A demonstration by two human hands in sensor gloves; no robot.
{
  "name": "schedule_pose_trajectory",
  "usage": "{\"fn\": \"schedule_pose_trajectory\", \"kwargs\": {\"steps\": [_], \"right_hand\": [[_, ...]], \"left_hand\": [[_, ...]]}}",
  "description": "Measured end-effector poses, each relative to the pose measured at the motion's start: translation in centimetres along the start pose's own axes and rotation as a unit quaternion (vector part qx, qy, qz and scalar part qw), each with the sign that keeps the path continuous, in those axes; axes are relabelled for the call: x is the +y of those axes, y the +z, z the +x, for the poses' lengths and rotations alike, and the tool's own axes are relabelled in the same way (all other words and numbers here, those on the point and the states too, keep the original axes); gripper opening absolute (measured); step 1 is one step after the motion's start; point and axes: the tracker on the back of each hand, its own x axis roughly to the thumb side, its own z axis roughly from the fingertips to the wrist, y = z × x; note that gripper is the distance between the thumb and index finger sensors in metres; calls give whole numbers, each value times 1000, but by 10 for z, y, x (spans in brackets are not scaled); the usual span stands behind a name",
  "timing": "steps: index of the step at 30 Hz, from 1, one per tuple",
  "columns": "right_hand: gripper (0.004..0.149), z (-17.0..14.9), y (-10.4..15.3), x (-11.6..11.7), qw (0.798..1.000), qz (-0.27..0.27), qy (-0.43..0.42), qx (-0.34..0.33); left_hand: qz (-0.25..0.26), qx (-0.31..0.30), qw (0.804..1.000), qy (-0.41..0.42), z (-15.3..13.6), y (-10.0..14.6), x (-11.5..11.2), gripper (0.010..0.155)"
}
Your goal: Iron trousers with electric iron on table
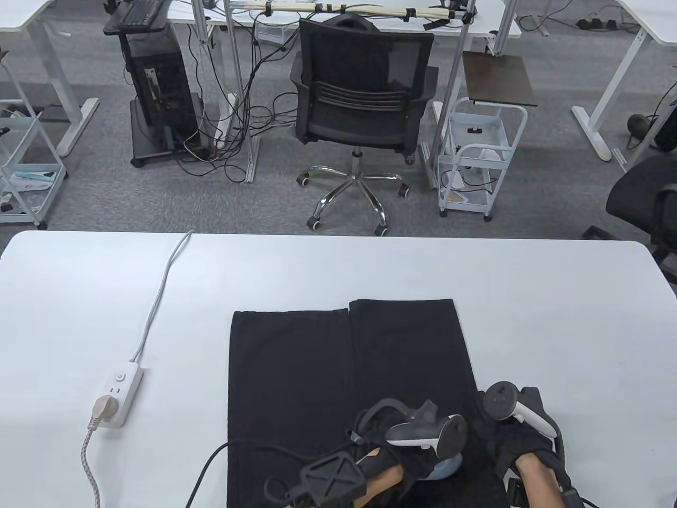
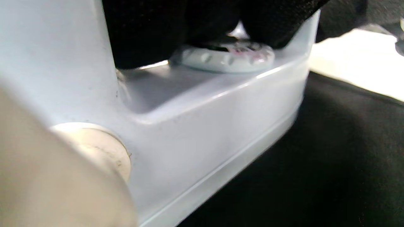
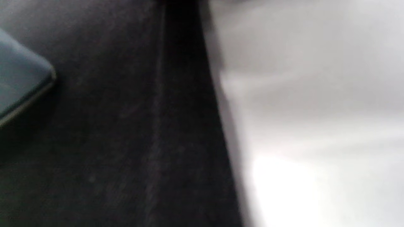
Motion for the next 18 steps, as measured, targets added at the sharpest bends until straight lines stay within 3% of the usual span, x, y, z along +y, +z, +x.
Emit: {"fn": "schedule_pose_trajectory", "kwargs": {"steps": [6, 15, 18], "right_hand": [[66, 1, 0, 1, 1000, 1, 0, -1], [67, 1, 0, 2, 1000, 2, -4, -1], [67, 1, 0, 2, 1000, 5, -7, -3]], "left_hand": [[19, 82, 996, 22, -21, -24, 10, 43], [27, 204, 976, 70, -100, -69, 35, 43], [11, 236, 965, 111, -113, -78, 39, 43]]}}
